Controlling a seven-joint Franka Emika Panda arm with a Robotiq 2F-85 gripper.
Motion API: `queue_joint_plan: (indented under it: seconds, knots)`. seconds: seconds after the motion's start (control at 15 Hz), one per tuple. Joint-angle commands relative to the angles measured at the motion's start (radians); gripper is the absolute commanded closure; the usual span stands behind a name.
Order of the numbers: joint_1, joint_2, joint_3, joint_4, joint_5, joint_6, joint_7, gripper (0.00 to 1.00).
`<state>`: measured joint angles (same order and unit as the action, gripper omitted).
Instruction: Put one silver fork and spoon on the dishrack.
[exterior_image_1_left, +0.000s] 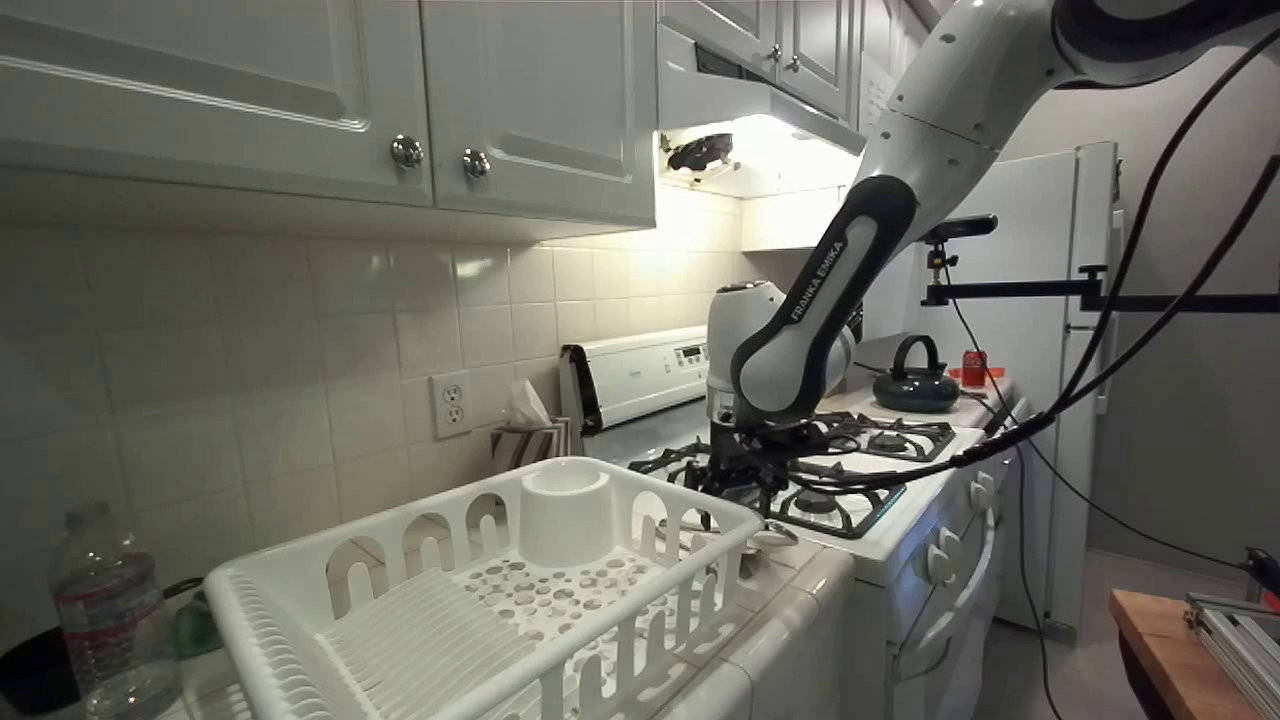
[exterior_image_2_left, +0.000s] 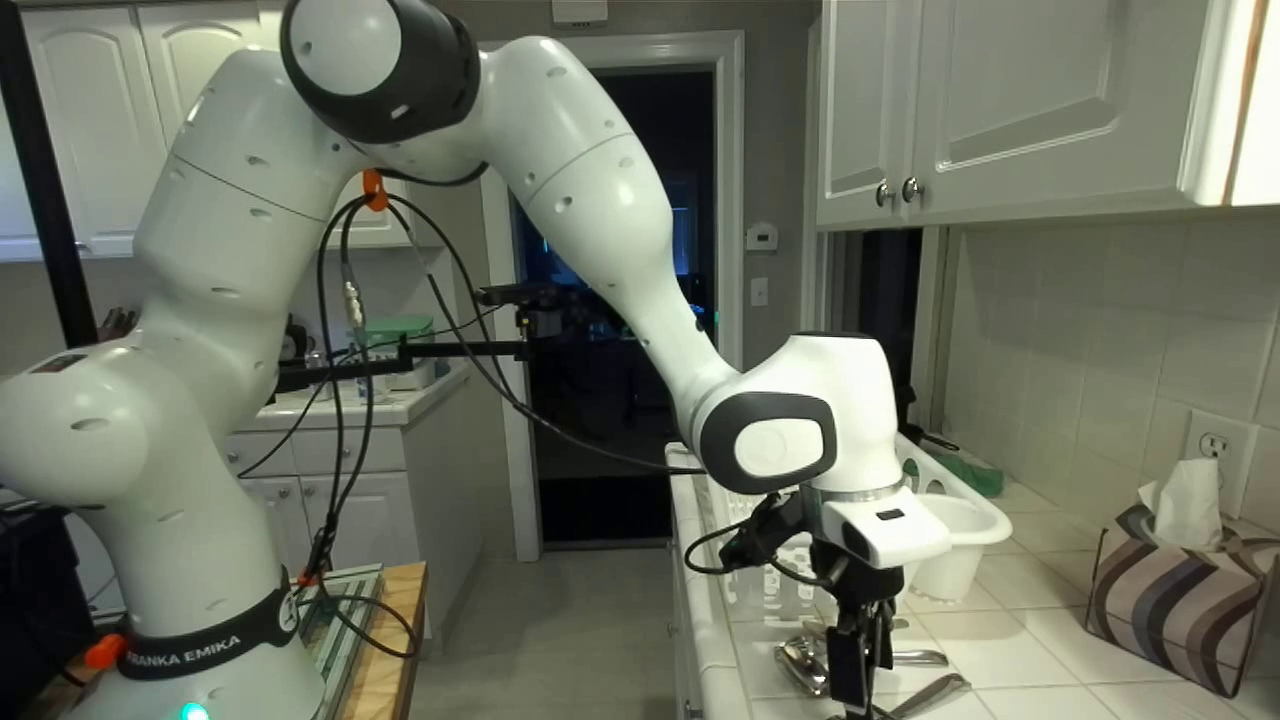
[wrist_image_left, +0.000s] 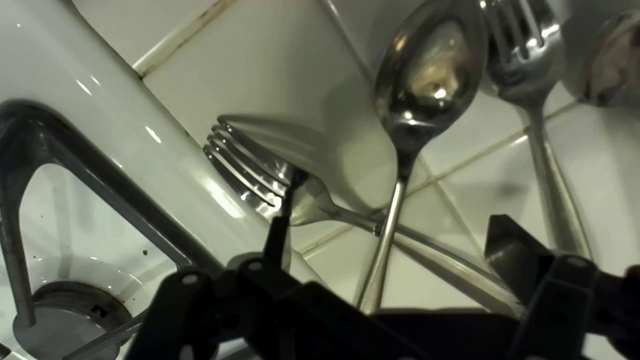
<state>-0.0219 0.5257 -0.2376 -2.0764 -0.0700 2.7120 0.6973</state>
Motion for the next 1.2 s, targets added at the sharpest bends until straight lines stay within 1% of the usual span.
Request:
queue_joint_plan:
  seconds: [0.0,0.73,0.8,0.87,0.93,1.0,1.13]
  knots:
    - [0.008,0.038,-0.008,0.034,0.040,-0.008,-0.017,0.02]
    - [0.007,0.077,-0.007,0.096,0.075,-0.006,-0.017,0.00]
    - [0.007,0.082,-0.007,0.101,0.073,-0.008,-0.019,0.08]
    - [0.008,0.086,-0.008,0.104,0.073,-0.008,-0.019,0.27]
    - [0.007,0.089,-0.008,0.107,0.073,-0.008,-0.020,0.34]
    - [0.008,0.093,-0.008,0.111,0.073,-0.008,-0.020,0.43]
    - [0.008,0.098,-0.009,0.114,0.074,-0.009,-0.020,0.56]
